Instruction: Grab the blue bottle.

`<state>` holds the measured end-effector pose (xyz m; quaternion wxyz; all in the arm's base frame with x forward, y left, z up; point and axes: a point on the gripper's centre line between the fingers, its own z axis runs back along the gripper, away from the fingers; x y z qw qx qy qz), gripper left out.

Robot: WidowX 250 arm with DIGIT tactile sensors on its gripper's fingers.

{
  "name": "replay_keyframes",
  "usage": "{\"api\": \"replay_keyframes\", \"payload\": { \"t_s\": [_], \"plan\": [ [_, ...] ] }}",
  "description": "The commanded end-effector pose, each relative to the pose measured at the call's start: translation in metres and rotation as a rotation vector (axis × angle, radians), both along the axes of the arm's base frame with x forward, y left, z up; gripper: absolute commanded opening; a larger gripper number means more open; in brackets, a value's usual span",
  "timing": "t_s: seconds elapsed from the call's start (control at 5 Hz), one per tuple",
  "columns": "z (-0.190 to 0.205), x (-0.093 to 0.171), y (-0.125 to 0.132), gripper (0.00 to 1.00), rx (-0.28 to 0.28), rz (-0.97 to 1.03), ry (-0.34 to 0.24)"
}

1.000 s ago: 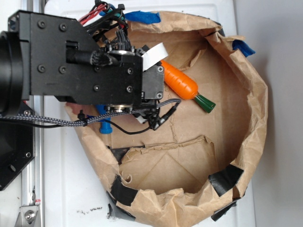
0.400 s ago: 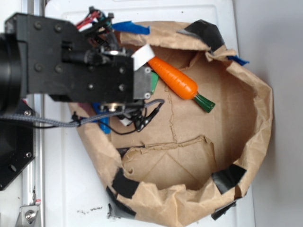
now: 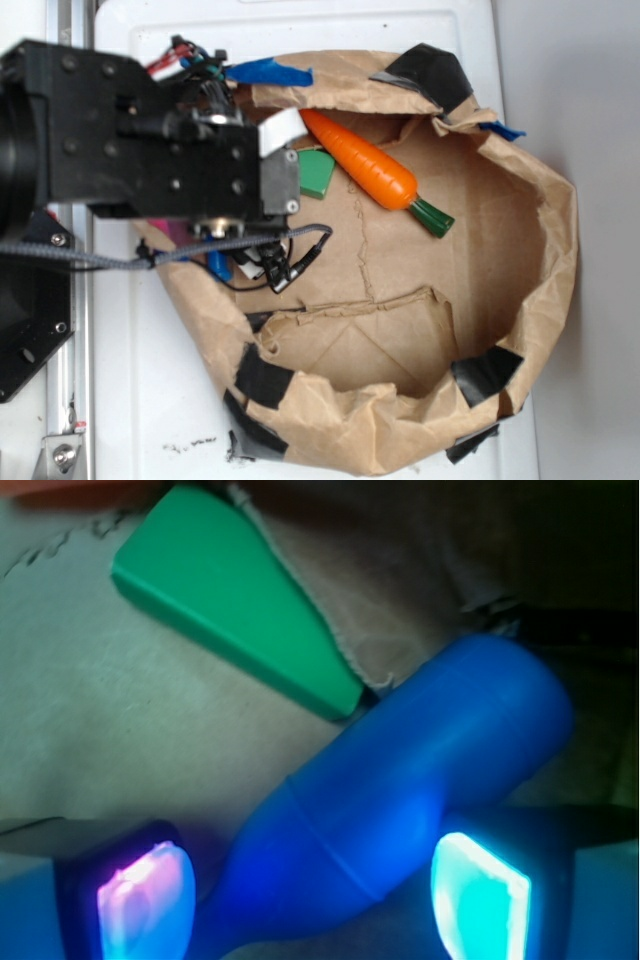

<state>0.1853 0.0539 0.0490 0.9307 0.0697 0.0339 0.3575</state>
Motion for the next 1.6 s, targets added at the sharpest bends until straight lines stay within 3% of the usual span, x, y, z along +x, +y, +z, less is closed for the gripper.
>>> {"api": "replay_keyframes", "payload": {
  "t_s": [0.0, 0.4, 0.6, 0.8, 1.2, 1.4],
  "plan": [
    [-0.011, 0.010, 0.008, 1.00, -0.111, -0.069, -0.050],
    [-0.010, 0.020, 0.008, 1.00, -0.136, -0.101, -0.072],
    [-0.009, 0.023, 0.009, 0.00, -0.141, -0.090, -0.071],
    [-0.003, 0.025, 0.008, 0.00, -0.143, -0.112, -0.076],
    [0.070, 0.047, -0.005, 0.00, -0.134, -0.533, -0.164],
    [0.109, 0.053, -0.013, 0.00, -0.066, -0.682, -0.196]
  ]
}}
